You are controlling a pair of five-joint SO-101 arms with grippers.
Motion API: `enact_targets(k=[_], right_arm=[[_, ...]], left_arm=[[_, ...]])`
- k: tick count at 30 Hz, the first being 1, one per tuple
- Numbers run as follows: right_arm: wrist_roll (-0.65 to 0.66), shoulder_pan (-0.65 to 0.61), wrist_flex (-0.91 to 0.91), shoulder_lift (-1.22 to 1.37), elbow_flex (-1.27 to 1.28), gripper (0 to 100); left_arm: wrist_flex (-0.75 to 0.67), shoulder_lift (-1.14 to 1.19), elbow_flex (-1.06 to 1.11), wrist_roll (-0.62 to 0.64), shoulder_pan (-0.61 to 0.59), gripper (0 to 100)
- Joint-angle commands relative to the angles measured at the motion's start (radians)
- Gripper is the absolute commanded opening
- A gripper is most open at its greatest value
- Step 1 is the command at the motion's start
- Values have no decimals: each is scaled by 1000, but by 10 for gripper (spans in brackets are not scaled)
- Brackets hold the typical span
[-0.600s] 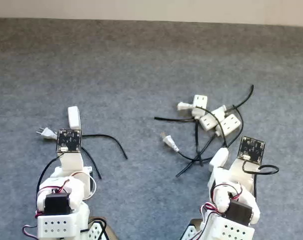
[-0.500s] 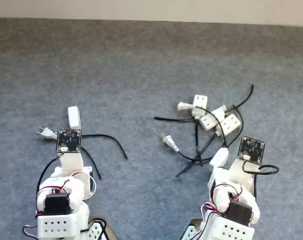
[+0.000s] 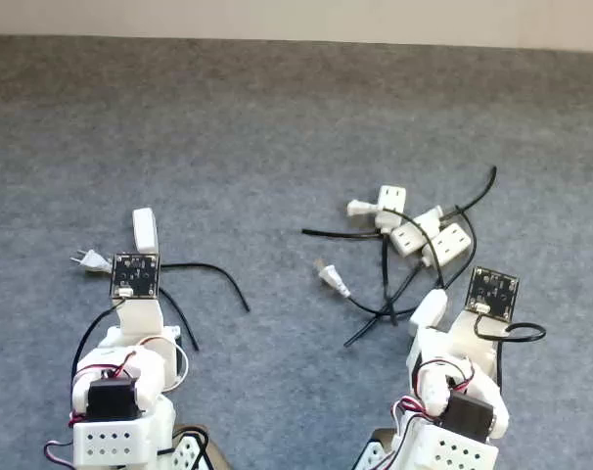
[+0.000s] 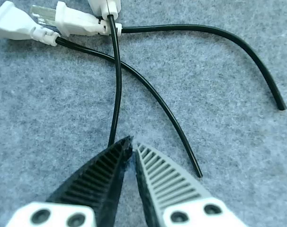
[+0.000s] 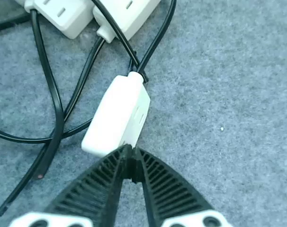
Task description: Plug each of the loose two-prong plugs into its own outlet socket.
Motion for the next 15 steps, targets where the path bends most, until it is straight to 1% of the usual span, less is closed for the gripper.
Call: enact_targets(k=[1,13,15], right_arm=[[-5,10,4,-7,147,6],[-6,8,2,-7,147,6],[-5,-28,-1,-7,145,6]], left_arm=[[5,1,18,-6,10,7],[5,1,18,-6,10,7],[5,1,18,-6,10,7]])
